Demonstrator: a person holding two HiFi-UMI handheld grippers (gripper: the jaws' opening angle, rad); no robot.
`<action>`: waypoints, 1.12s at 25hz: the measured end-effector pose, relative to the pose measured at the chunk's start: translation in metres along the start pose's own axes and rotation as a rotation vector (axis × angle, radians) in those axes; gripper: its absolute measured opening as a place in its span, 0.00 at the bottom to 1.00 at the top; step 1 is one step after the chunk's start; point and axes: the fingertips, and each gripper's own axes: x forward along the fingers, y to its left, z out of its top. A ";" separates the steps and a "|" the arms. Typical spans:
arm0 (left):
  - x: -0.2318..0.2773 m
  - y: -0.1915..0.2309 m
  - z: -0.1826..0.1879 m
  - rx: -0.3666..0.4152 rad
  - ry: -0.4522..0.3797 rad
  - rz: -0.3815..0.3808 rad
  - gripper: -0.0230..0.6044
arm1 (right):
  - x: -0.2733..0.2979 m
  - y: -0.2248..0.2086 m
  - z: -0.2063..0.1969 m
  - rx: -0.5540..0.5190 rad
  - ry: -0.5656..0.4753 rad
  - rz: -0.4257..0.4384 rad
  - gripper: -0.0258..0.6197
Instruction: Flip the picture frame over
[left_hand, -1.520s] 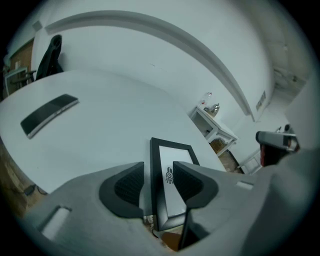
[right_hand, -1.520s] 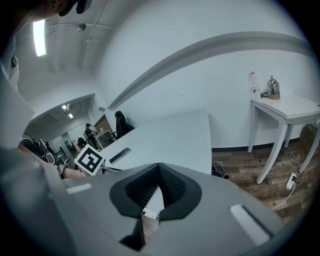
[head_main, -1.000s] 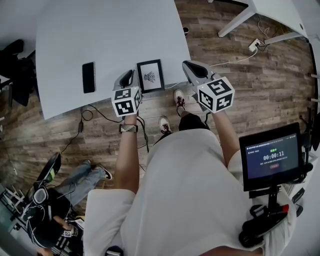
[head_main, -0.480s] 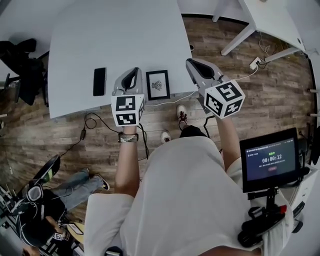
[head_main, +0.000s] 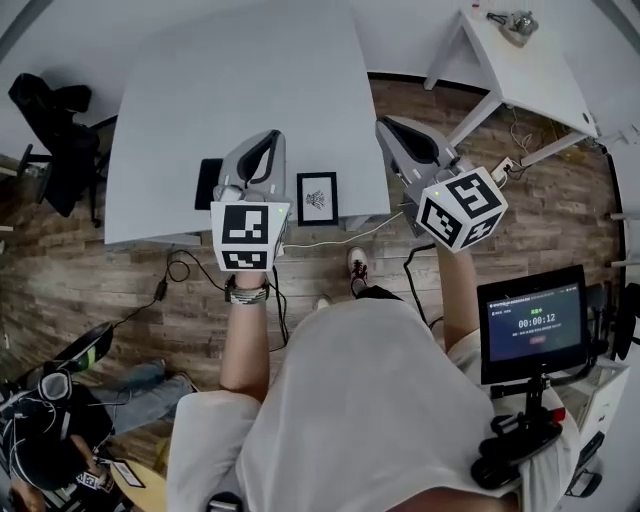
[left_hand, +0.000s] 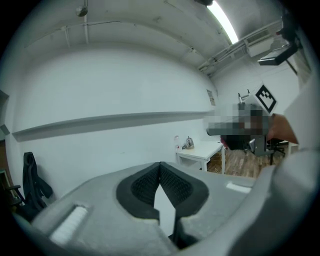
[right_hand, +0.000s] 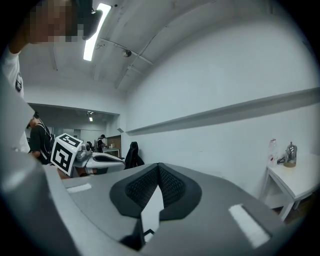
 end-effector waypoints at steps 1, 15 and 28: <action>-0.006 -0.001 0.009 0.006 -0.014 0.003 0.04 | -0.004 0.003 0.009 -0.014 -0.014 -0.001 0.04; -0.028 0.021 0.068 0.090 -0.099 0.043 0.04 | 0.008 0.011 0.054 -0.143 -0.033 -0.048 0.04; -0.029 0.014 0.077 0.107 -0.108 0.028 0.04 | 0.004 0.010 0.062 -0.138 -0.051 -0.058 0.04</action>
